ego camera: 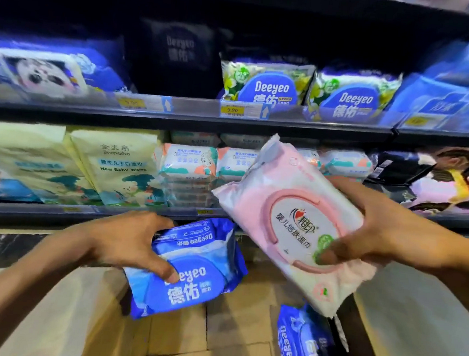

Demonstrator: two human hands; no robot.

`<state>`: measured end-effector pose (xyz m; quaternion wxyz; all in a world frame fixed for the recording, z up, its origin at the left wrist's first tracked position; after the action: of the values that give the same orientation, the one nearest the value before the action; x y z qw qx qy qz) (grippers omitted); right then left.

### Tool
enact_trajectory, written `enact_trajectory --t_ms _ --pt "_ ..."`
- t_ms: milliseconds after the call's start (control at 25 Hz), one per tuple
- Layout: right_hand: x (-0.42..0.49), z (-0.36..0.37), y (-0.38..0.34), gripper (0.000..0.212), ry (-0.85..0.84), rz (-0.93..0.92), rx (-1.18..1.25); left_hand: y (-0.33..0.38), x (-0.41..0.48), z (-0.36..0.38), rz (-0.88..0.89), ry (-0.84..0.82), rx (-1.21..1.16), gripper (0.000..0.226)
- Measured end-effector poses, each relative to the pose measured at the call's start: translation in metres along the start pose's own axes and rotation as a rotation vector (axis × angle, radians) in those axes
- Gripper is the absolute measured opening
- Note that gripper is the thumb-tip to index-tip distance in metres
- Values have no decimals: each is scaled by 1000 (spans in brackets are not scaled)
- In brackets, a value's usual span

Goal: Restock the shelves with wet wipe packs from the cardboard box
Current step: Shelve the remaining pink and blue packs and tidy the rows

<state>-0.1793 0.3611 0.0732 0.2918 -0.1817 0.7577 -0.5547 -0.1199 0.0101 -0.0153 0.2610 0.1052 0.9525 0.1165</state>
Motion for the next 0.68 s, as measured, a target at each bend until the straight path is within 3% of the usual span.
enact_trajectory --t_ms 120,280,600,680 --pt "9 1 -37 91 18 -82 -100 -4 -20 -34 0 76 -38 54" --pt "27 4 -84 82 -13 -167 -172 -6 -40 -63 -9 124 -38 53" --pt "68 23 -149 72 -96 -256 -272 -17 -67 -65 -25 244 238 72" --pt "77 25 -159 73 -87 -289 -316 -21 -77 -69 -32 276 258 65"
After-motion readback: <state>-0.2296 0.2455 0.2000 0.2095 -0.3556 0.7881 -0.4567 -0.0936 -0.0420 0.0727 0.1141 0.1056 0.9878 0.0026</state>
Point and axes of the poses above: each hand's wrist, its own x-axis towards the middle knuckle, its own z-axis out of the palm, y = z × x, the point moved 2 cm from there along x, towards the middle knuckle, and after that the axes turned 15 degrees about x, right-handed, at the moved point
